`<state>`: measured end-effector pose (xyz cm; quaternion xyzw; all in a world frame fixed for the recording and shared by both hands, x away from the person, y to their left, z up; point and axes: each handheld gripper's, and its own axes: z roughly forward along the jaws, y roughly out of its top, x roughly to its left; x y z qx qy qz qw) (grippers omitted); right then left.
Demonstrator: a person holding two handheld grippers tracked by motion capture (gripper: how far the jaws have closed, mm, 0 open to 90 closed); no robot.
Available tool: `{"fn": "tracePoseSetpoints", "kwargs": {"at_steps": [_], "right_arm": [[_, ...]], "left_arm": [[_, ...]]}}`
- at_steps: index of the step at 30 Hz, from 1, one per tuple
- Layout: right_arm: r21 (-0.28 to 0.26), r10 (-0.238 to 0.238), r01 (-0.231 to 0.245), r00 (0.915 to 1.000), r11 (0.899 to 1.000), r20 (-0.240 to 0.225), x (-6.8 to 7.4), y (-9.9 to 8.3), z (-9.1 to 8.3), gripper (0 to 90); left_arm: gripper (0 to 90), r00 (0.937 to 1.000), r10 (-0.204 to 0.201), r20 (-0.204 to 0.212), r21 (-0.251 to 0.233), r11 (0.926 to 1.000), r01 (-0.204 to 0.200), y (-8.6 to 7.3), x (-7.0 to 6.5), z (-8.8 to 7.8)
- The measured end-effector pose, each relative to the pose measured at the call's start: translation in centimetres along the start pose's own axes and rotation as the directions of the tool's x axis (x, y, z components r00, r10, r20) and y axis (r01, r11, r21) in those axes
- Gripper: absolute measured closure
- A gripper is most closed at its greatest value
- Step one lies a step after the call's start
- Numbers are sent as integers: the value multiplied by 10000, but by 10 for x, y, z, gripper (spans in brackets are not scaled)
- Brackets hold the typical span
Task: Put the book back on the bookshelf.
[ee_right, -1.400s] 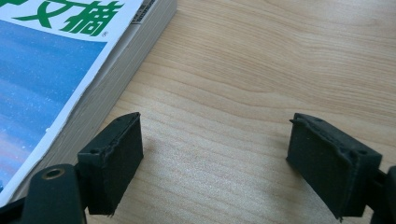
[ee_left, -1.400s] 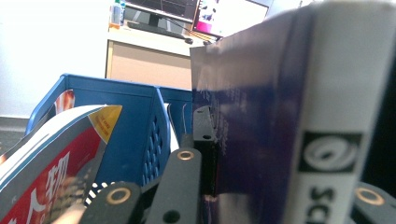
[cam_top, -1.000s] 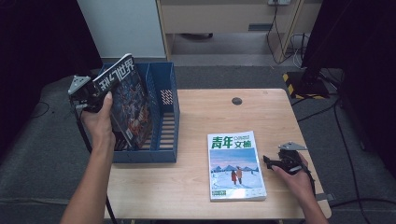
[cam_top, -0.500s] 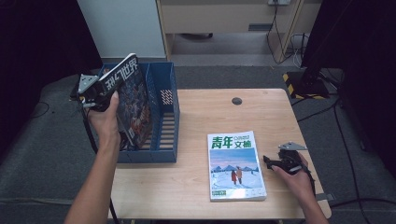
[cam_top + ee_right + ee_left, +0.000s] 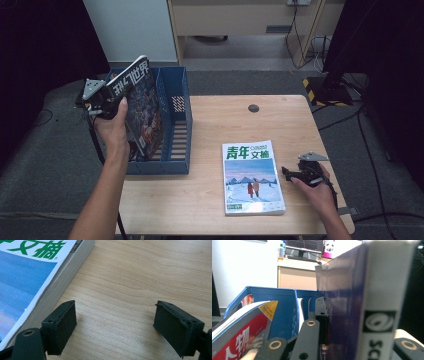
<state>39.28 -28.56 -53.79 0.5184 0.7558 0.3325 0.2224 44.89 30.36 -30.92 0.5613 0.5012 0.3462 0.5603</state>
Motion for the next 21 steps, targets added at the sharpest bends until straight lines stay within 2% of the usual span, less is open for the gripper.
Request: {"fn": "tracePoseSetpoints", "kwargs": {"at_steps": [12,21], "right_arm": [[-4,27,-27,10000,10000,0,0,0,0,180],[3,4,-4,10000,10000,-7,0,0,0,180]], "left_arm": [[819,9998,64,195,41,10000,-65,-2,-13,6],[819,9996,23,295,-15,10000,-23,-5,-17,9]]}}
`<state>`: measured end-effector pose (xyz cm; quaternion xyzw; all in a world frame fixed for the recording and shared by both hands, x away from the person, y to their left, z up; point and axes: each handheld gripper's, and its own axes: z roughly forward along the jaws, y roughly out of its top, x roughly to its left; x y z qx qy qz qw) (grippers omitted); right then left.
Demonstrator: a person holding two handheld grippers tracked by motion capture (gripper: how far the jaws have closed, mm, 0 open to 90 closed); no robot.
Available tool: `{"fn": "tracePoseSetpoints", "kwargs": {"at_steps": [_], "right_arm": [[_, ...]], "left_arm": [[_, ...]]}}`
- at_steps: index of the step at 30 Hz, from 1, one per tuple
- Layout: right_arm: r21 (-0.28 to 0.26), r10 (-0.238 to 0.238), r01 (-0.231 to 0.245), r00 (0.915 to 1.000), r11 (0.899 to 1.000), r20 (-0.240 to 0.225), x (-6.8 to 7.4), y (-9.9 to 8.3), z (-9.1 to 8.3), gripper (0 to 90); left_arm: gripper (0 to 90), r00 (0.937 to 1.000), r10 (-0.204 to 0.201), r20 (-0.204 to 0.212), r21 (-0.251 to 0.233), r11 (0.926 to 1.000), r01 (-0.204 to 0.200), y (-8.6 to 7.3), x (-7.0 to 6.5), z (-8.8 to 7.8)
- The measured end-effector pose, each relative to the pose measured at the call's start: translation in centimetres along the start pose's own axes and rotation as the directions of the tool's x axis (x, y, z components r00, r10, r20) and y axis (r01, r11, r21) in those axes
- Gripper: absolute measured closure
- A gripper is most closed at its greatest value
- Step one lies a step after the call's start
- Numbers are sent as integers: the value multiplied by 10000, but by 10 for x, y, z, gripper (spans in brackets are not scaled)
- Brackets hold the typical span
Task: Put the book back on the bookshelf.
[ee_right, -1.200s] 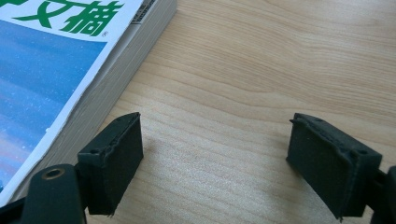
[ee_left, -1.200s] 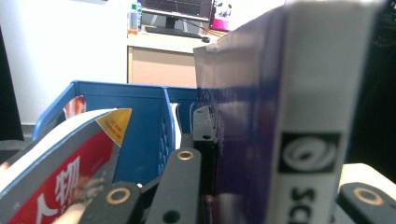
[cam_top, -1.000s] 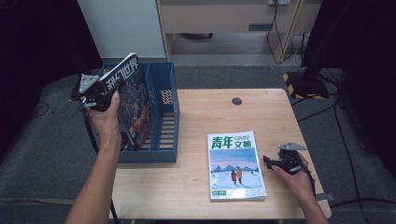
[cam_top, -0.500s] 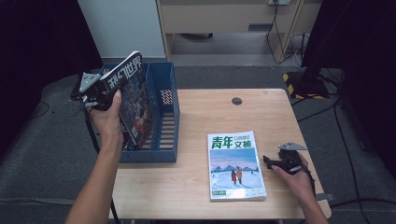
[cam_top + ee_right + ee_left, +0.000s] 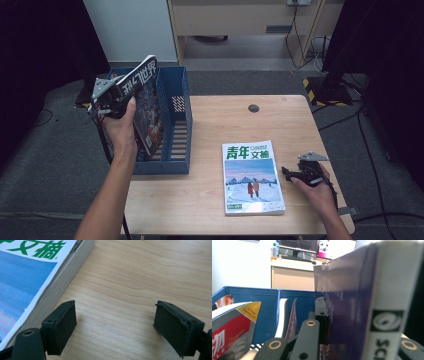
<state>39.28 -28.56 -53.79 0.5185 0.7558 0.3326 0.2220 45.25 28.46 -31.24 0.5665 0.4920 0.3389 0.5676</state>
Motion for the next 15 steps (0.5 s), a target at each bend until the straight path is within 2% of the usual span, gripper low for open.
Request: {"fn": "tracePoseSetpoints", "kwargs": {"at_steps": [7,15], "right_arm": [[-2,0,0,10000,10000,1,0,0,0,180],[0,-1,1,10000,10000,1,0,0,0,180]], "left_arm": [[820,10000,16,-61,-36,10000,-17,-3,2,1],[820,9999,-44,-136,191,9998,46,-13,6,5]]}}
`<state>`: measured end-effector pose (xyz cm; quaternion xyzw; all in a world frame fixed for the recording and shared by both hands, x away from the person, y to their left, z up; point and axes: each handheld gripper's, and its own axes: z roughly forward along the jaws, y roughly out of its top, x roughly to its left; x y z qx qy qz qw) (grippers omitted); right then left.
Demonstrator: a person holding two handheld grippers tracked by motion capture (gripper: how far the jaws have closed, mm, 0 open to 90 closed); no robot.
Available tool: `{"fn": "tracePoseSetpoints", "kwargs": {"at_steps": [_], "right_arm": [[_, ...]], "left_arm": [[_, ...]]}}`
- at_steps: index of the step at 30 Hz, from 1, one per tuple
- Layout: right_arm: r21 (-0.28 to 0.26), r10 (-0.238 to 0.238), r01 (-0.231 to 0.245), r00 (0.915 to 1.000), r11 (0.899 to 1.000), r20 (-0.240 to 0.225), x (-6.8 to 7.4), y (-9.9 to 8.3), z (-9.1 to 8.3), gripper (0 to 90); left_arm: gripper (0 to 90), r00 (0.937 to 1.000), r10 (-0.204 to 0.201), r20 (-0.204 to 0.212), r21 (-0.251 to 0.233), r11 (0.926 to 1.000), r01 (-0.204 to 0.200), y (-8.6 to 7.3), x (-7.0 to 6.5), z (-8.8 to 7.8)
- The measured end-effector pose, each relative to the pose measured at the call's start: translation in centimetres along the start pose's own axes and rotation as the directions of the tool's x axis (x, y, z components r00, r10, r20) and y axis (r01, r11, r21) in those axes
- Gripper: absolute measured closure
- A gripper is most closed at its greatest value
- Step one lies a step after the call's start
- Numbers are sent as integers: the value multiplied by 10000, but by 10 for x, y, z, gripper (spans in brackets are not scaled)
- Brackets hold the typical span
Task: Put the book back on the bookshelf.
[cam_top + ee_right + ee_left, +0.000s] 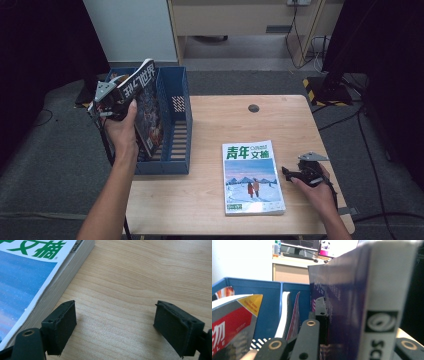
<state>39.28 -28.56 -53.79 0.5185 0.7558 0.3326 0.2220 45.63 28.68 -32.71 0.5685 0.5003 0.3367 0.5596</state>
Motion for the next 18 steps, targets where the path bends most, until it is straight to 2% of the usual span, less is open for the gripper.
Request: {"fn": "tracePoseSetpoints", "kwargs": {"at_steps": [9,15,18], "right_arm": [[0,-1,1,10000,10000,1,0,0,0,180],[-1,-4,4,10000,10000,2,0,0,0,180],[-1,-5,5,10000,10000,0,0,0,0,180]], "left_arm": [[820,10000,-76,55,22,10000,76,-8,1,4],[820,9999,128,58,52,9999,-129,-12,1,7],[820,10000,77,62,29,10000,-77,-14,2,8]]}}
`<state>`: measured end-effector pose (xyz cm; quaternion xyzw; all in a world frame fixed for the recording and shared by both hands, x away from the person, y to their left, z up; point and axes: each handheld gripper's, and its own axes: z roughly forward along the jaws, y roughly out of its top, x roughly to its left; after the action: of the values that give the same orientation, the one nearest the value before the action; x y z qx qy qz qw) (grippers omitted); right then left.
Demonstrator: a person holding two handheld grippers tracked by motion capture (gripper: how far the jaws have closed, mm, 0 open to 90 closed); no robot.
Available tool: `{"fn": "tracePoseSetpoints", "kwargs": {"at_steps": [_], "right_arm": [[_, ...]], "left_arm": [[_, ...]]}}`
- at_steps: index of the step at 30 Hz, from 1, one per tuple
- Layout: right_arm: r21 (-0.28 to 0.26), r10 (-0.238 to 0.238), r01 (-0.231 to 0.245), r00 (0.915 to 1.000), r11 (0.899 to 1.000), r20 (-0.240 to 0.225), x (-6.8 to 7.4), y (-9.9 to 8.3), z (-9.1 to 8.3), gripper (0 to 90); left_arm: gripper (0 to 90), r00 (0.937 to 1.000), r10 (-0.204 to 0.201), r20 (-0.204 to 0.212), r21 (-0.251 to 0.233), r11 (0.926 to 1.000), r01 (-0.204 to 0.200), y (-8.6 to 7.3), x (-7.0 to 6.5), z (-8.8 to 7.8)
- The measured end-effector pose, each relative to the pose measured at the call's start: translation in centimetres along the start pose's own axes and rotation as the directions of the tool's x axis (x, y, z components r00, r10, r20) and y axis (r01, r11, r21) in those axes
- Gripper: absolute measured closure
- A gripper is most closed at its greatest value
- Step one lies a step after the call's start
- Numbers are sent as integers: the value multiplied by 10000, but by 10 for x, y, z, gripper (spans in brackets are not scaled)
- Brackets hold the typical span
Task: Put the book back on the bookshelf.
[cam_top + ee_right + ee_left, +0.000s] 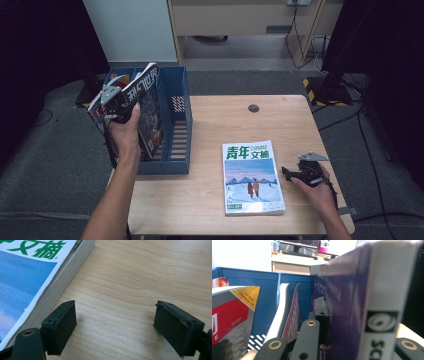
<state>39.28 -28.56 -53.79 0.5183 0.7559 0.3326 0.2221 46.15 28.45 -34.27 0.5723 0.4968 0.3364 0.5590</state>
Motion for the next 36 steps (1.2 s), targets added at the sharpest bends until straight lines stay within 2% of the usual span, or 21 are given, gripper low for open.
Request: {"fn": "tracePoseSetpoints", "kwargs": {"at_steps": [11,19,23,27,30,32,36], "right_arm": [[-5,26,-26,10000,10000,6,0,0,0,180],[-5,23,-23,10000,10000,2,0,0,0,179],[-3,25,-25,10000,10000,1,0,0,0,179],[3,-5,5,10000,10000,-5,0,0,0,179],[1,-15,15,10000,10000,-6,0,0,0,179],[-2,20,-20,10000,10000,-2,0,0,0,179],[-5,7,-7,10000,10000,-1,0,0,0,179]], "left_arm": [[820,9998,177,-66,-2,9998,-177,-1,-3,0],[819,9989,464,-79,-6,9989,-464,0,-12,2],[820,9998,181,-17,-3,9998,-181,-3,-13,3],[819,9990,444,-71,-46,9990,-444,-3,-16,4],[819,9993,358,-91,-35,9994,-358,-4,-17,3],[819,9984,550,-115,-52,9985,-550,-5,-18,4],[818,9990,410,-164,-143,9990,-413,-9,-19,3]]}}
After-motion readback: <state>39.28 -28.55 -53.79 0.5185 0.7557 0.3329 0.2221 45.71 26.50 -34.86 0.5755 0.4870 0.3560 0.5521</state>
